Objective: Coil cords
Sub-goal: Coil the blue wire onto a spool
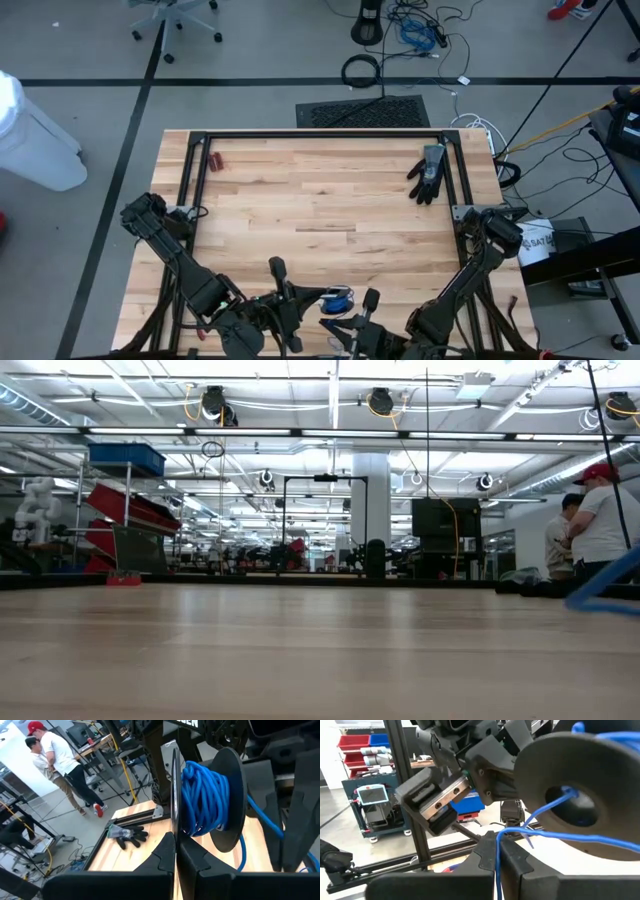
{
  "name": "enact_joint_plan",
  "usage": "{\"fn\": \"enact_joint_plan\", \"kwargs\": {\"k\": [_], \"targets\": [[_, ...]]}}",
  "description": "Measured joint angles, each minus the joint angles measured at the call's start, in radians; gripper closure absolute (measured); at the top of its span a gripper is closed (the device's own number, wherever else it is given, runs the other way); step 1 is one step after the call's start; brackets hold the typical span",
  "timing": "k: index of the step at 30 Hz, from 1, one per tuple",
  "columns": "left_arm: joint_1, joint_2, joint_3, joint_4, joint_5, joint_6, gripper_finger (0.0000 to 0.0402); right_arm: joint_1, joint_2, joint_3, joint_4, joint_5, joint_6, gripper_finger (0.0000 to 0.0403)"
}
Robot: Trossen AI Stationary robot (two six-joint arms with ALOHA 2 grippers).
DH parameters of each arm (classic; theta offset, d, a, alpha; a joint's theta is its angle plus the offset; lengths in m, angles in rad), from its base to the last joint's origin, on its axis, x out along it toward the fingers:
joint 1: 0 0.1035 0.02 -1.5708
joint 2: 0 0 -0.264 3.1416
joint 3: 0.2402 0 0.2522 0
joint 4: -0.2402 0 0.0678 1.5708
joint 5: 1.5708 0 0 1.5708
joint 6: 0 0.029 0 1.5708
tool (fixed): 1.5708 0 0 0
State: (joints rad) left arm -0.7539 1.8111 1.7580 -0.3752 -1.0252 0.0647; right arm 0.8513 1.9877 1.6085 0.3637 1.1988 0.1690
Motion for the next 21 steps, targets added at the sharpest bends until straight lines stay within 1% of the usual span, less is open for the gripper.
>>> {"fn": "enact_joint_plan", "kwargs": {"k": [4,6,11,14,18,21], "targets": [[0.0,0.0,0.0,-0.02,-0.003,0.002,0.0395,0.022,0.0,0.0,0.0,0.0,-0.004,0.0403],[0.0,0.0,0.0,-0.032,-0.022,0.003,0.0395,0.046,0.0,0.0,-0.014,0.0,-0.004,0.0403],[-0.004,0.0,0.0,-0.032,-0.026,0.003,0.0395,0.115,0.0,0.0,-0.178,-0.013,0.132,0.0395],[-0.012,0.0,0.0,-0.033,-0.019,0.001,0.0395,0.156,0.0,0.0,-0.3,-0.021,0.271,0.0378],[-0.028,0.0,0.0,-0.034,0.036,-0.001,0.0395,0.208,0.01,0.0,-0.515,-0.03,0.559,0.0349],[-0.035,0.0,0.0,-0.034,0.055,-0.006,0.0395,0.243,0.038,0.0,-0.647,-0.026,0.732,0.0327]]}}
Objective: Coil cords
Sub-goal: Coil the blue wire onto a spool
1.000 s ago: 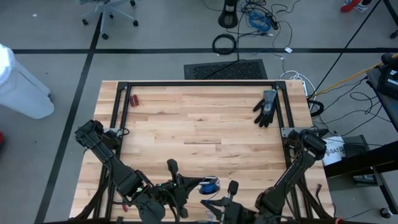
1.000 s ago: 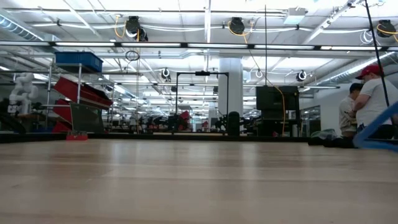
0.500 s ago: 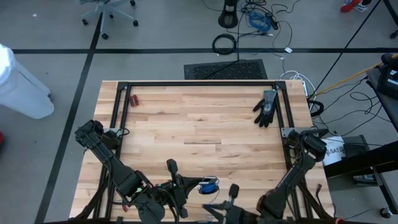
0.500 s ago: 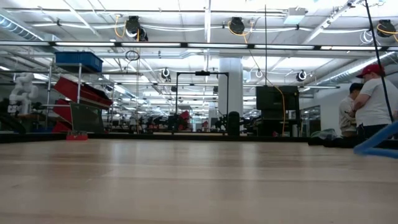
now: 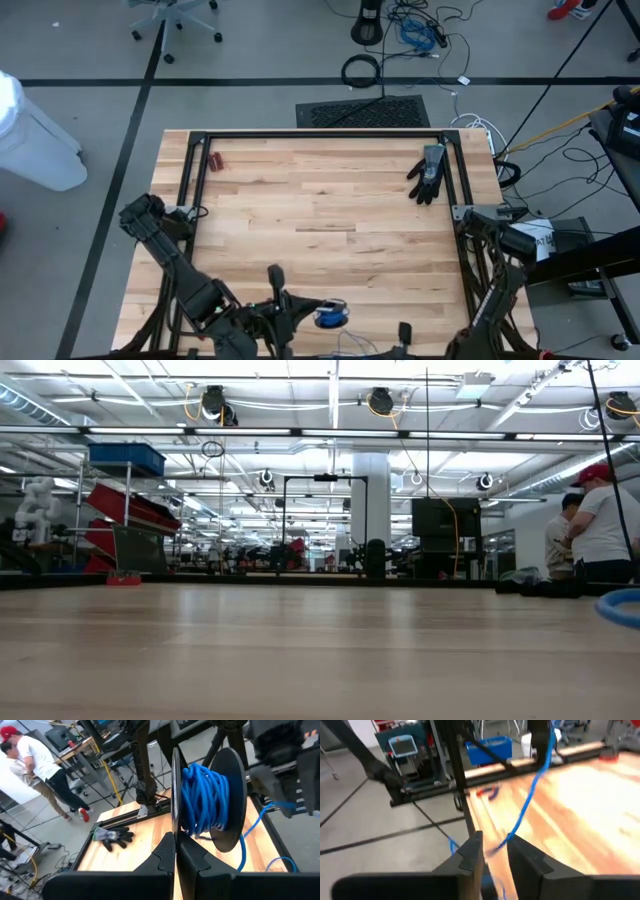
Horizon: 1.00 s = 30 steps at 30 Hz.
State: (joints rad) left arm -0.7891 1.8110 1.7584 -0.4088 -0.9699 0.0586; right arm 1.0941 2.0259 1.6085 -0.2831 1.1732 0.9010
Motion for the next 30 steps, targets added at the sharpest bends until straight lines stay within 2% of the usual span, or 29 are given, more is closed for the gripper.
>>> {"fn": "enact_joint_plan", "kwargs": {"k": [3,5,11,16,19,25,30], "targets": [[-0.004,0.0,0.0,-0.002,0.012,0.0,0.0395,0.018,0.023,0.0,-0.067,0.018,0.108,0.031],[-0.003,0.0,0.001,-0.004,0.034,0.0,0.0395,0.019,0.033,0.0,-0.058,0.034,0.101,0.0301],[0.003,-0.002,0.001,-0.004,0.056,-0.001,0.0395,-0.001,-0.001,0.0,-0.034,0.039,-0.125,0.0284],[0.004,-0.002,0.001,-0.004,0.056,-0.001,0.0395,-0.044,-0.044,0.001,0.047,0.144,-0.294,0.0273],[0.007,-0.002,0.001,-0.003,0.056,-0.001,0.0395,-0.092,-0.04,0.001,0.107,0.135,-0.44,0.0267],[0.011,-0.003,0.001,-0.004,0.056,-0.001,0.0395,-0.187,-0.011,0.0,0.11,0.147,-0.497,0.0261],[0.01,-0.004,0.001,-0.004,0.056,0.0,0.0395,-0.219,-0.003,0.0,0.112,0.157,-0.554,0.0262]]}}
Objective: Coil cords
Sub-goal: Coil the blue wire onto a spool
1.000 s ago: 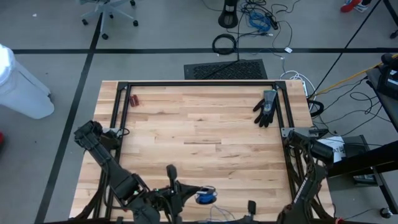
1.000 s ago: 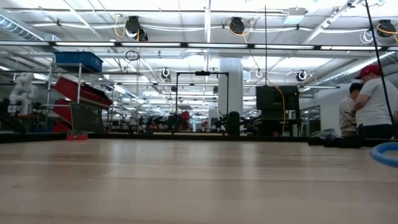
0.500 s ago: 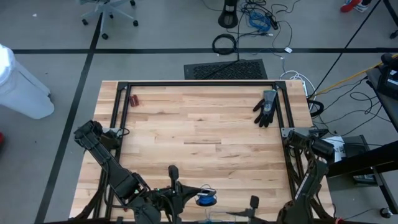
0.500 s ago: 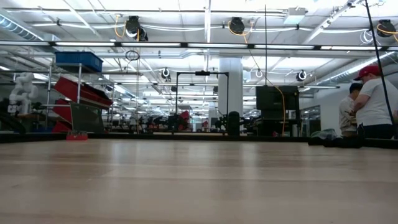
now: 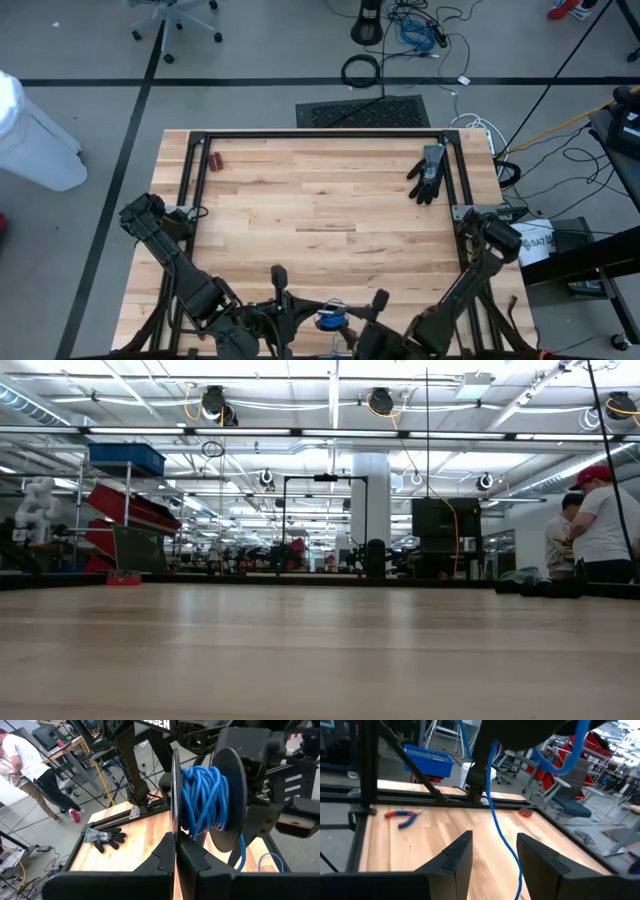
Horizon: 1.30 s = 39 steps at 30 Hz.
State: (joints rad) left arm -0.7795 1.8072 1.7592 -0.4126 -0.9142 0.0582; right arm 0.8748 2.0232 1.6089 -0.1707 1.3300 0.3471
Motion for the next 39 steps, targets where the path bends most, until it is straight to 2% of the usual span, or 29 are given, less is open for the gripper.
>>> {"fn": "enact_joint_plan", "kwargs": {"k": [6,14,19,27,30,34,36,39], "targets": [[0.001,0.0,0.0,0.0,-0.001,0.0,0.0395,-0.012,0.001,0.0,-0.018,-0.05,-0.028,0.0278],[0.0,0.0,0.0,0.003,-0.002,0.0,0.0395,-0.043,0.001,0.0,-0.091,-0.053,0.025,0.0325],[0.0,0.0,0.0,0.003,-0.002,0.0,0.0395,-0.069,0.001,0.0,-0.122,-0.103,0.034,0.0359],[0.0,0.0,0.0,0.003,-0.002,0.0,0.0395,-0.077,0.001,0.0,-0.138,-0.097,0.034,0.0398],[0.0,-0.001,0.0,0.0,-0.019,0.01,0.0395,-0.075,0.001,0.0,-0.159,-0.094,0.048,0.0401],[0.021,-0.01,0.0,-0.085,-0.146,0.023,0.0395,-0.065,0.001,0.0,-0.177,-0.073,0.076,0.0402],[0.049,-0.02,0.0,-0.135,-0.142,0.007,0.0395,-0.059,0.001,0.0,-0.178,-0.069,0.079,0.0398],[0.107,-0.037,0.0,-0.161,-0.071,0.005,0.0395,-0.048,-0.001,0.0,-0.196,-0.043,0.094,0.0382]]}}
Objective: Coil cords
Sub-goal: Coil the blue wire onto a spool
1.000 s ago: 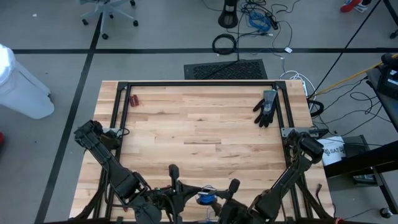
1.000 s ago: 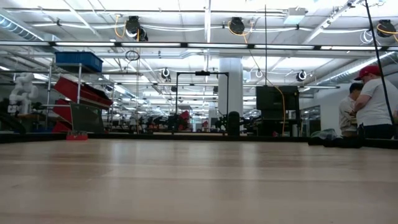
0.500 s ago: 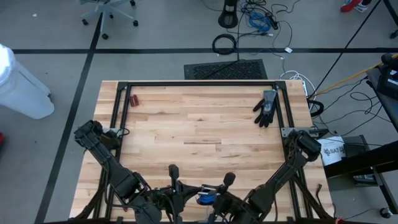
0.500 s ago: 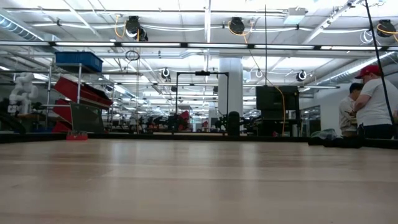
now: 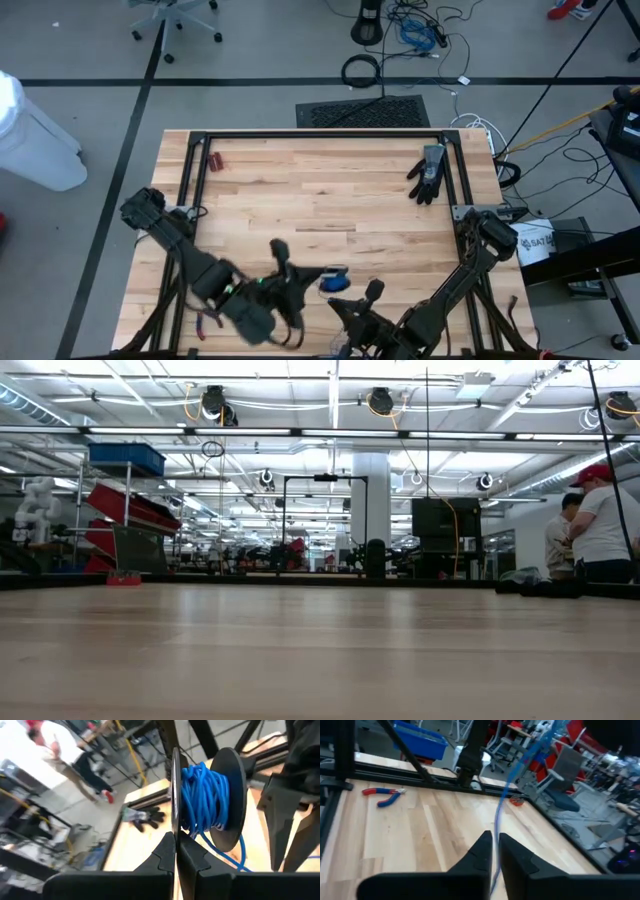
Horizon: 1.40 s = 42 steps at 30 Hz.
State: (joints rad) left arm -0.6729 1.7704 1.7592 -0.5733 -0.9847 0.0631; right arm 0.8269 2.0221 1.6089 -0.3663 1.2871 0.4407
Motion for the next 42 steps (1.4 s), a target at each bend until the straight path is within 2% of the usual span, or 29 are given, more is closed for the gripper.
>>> {"fn": "enact_joint_plan", "kwargs": {"k": [4,9,13,25,29,34,42], "targets": [[0.093,-0.031,0.0,-0.012,0.136,0.037,0.0395,0.016,-0.042,0.0,-0.115,0.043,0.075,0.0351],[0.21,-0.117,-0.002,0.018,0.179,0.127,0.0395,0.048,-0.131,0.0,-0.3,0.003,0.226,0.032],[0.275,-0.228,-0.002,0.105,0.227,0.188,0.0395,0.088,-0.186,0.0,-0.362,-0.01,0.309,0.0311],[0.303,-0.548,-0.001,0.385,0.227,0.385,0.0395,0.149,-0.191,0.0,-0.38,-0.03,0.398,0.0309],[0.298,-0.609,0.0,0.407,0.231,0.395,0.0395,0.121,-0.187,-0.006,-0.381,-0.121,0.446,0.0308],[0.262,-0.628,0.0,0.309,0.241,0.388,0.0395,0.028,-0.146,-0.081,-0.297,-0.311,0.511,0.0287],[0.252,-0.612,-0.001,0.155,0.246,0.363,0.0395,-0.075,-0.001,-0.129,0.076,-0.511,0.314,0.0244]]}}
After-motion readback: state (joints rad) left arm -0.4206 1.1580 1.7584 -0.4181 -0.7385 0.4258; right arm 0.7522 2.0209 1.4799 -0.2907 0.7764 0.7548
